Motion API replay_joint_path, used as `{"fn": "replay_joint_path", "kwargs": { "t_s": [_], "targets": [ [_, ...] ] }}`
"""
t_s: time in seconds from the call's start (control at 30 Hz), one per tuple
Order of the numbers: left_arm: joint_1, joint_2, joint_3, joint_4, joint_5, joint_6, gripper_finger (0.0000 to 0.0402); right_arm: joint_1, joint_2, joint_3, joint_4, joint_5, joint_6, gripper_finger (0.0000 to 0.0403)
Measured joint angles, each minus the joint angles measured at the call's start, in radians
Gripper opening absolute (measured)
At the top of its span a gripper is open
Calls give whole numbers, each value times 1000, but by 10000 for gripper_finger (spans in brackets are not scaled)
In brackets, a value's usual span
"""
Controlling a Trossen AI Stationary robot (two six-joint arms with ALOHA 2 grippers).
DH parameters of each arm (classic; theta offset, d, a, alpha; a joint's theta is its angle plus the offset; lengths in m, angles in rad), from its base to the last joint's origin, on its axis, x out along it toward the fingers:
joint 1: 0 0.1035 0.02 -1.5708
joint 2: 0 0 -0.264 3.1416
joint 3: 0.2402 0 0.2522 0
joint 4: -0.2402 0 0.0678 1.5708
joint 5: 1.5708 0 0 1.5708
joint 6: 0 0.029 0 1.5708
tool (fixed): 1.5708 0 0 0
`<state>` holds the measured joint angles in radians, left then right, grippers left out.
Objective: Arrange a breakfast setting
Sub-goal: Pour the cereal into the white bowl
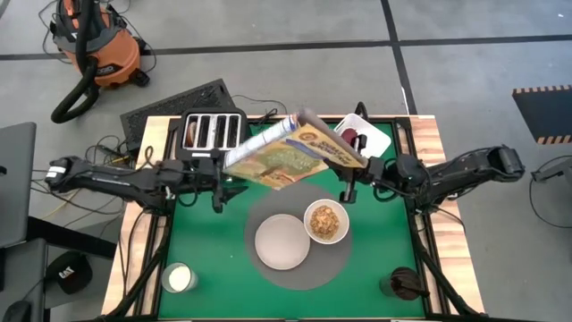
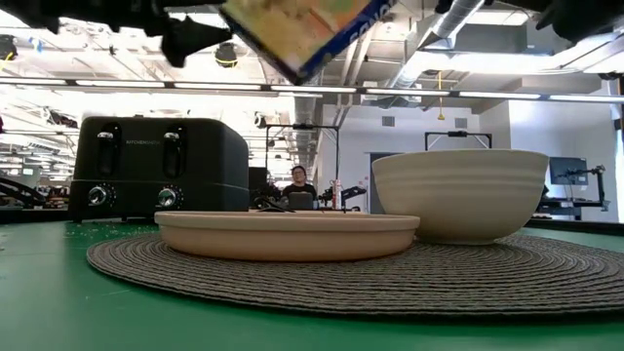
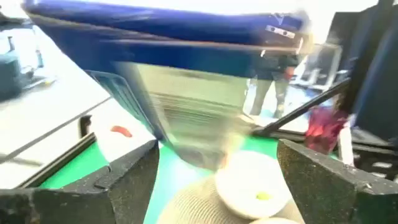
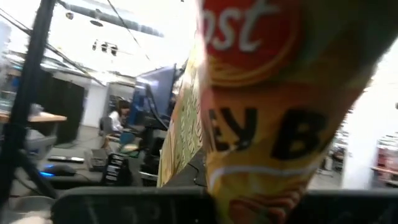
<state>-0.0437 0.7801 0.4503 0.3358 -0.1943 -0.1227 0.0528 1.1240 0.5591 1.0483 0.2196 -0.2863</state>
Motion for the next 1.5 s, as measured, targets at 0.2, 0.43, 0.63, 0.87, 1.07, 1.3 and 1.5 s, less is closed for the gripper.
{"fn": "replay_joint_path", "kwargs": {
  "t_s": [0.2, 0.43, 0.63, 0.87, 1.07, 1.3, 1.5],
  "targets": [
    [-1, -178, 0, -294, -143, -56, 307, -62, 0, 95, -233, 69, -11, 42],
    [-1, -233, 0, -413, -220, -96, 307, -168, 3, 272, -679, 80, 30, 43],
    [-1, -213, 0, -414, -221, -85, 307, -256, 12, 322, -848, 65, 77, 42],
    [-1, -182, 0, -412, -221, -84, 307, -345, 29, 322, -918, 12, 79, 42],
    [-1, -150, 0, -390, -221, -83, 307, -421, 120, 323, -898, -132, 97, 42],
    [0, -139, -1, -390, -221, -83, 307, -478, 203, 323, -903, -258, 118, 42],
    [0, -139, -1, -389, -221, -81, 307, -484, 250, 326, -885, -301, 121, 47]
  ]
}}
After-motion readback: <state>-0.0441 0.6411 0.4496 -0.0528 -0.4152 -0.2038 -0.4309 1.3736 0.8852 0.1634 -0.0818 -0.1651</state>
